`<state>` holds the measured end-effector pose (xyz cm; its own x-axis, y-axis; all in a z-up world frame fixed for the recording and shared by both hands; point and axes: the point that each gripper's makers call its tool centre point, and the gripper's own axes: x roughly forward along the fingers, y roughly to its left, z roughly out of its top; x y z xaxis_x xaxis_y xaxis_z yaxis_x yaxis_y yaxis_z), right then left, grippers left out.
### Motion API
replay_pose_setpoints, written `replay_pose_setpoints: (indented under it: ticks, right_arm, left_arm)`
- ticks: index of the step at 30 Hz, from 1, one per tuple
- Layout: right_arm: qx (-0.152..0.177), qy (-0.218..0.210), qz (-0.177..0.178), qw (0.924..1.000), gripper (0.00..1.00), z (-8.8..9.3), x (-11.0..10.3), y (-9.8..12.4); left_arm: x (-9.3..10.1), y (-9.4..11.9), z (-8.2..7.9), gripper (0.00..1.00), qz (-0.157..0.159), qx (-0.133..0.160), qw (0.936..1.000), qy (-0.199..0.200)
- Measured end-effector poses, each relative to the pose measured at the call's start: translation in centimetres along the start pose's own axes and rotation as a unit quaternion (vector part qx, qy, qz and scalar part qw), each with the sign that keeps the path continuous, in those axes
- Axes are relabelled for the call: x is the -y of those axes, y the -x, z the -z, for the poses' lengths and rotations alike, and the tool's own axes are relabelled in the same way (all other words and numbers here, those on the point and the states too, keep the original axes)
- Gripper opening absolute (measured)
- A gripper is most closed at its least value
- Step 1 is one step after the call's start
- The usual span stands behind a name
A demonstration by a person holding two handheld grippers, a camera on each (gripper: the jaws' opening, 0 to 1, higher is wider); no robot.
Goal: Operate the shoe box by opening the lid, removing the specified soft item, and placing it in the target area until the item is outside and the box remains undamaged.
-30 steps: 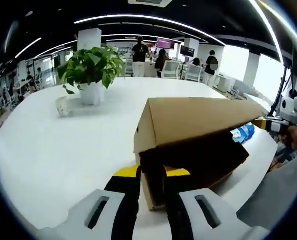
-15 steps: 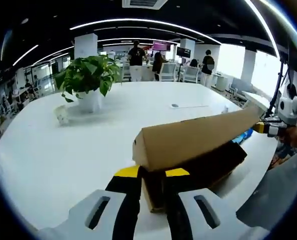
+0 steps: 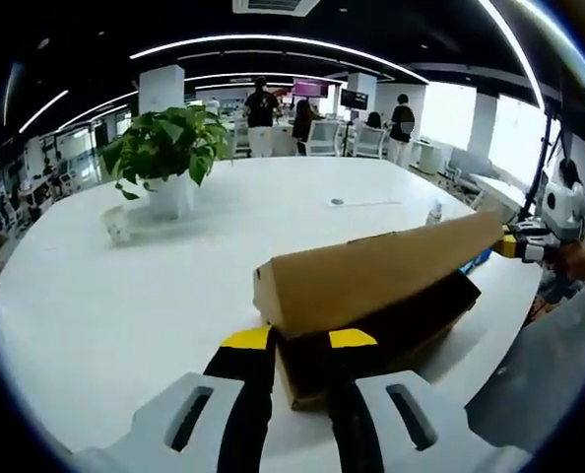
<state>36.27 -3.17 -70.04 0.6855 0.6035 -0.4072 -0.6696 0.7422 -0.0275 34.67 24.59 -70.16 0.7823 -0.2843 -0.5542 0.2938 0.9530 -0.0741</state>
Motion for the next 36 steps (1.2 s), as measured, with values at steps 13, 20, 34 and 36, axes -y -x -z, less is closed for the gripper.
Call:
replay_pose_setpoints:
  ticks: [13,20,34,36]
  right_arm:
    - [-0.010,0.030,-0.034,0.9989,0.12,1.1,-1.3,0.0]
    - [-0.014,0.029,-0.046,0.9984,0.17,1.6,-1.7,0.0]
    - [-0.027,0.005,-0.077,0.9966,0.30,2.8,-3.1,0.1]
    - [-0.029,0.000,-0.079,0.9965,0.30,2.9,-3.2,0.1]
  left_arm:
    - [0.5,-0.1,1.2,0.22,0.013,-0.006,0.9997,-0.018]
    - [1.0,-0.1,1.7,0.28,0.027,-0.007,0.9994,-0.018]
    - [1.9,-0.3,3.1,0.38,0.047,-0.017,0.9984,-0.025]
    - [2.0,-0.3,3.3,0.39,0.050,-0.019,0.9982,-0.027]
